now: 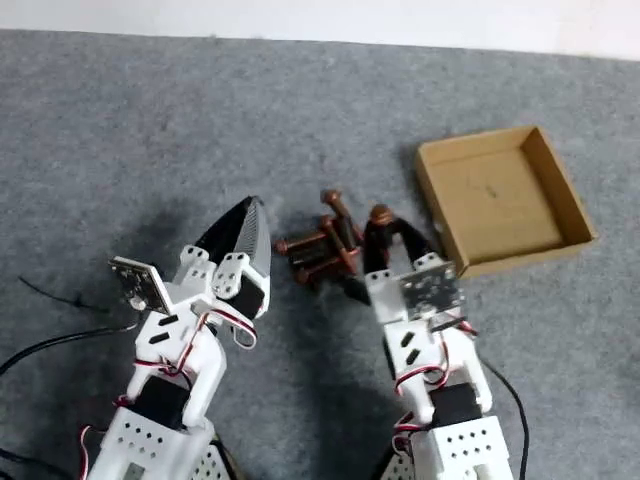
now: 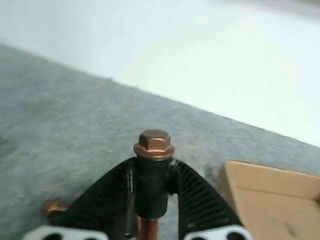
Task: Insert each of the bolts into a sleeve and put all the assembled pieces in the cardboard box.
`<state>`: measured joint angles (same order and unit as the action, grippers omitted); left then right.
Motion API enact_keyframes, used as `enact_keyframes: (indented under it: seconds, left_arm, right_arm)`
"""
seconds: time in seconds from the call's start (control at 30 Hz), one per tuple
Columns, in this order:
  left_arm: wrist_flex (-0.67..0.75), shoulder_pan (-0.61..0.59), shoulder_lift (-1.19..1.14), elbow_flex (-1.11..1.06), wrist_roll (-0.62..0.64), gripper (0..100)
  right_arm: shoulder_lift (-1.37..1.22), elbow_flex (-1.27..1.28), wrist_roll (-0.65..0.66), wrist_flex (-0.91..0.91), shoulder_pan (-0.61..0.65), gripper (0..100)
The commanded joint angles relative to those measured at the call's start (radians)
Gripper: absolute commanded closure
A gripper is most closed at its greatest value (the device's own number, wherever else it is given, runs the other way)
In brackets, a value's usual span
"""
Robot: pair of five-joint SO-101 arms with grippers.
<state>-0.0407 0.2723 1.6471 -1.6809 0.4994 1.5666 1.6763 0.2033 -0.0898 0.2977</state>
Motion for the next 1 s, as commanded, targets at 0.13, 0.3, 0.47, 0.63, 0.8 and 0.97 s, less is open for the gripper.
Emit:
enact_keyframes:
  seconds: [0.13, 0.3, 0.47, 0.63, 0.8, 0.97]
  left_arm:
    - [-0.026, 0.01, 0.019, -0.024, -0.038, 99]
    - [-0.08, -0.001, 0.019, -0.024, -0.201, 99]
    - [-0.129, -0.03, 0.019, -0.024, -0.322, 99]
    - [-0.141, -0.039, 0.019, -0.024, -0.33, 99]
    - [-0.155, -0.081, 0.019, -0.024, -0.33, 99]
    - [-0.155, -0.082, 0.019, -0.024, -0.33, 99]
  right_arm:
    - [0.016, 0.048, -0.14, 0.051, -0.162, 99.4]
    - [0.015, 0.036, -0.14, 0.056, -0.213, 99.4]
    - [-0.088, -0.061, -0.141, 0.077, -0.225, 99.4]
    - [-0.541, -0.252, -0.144, 0.193, -0.277, 99.4]
    - [-0.984, -0.417, -0.147, 0.466, -0.326, 99.4]
    - [-1.33, -0.662, -0.147, 0.533, -0.358, 99.4]
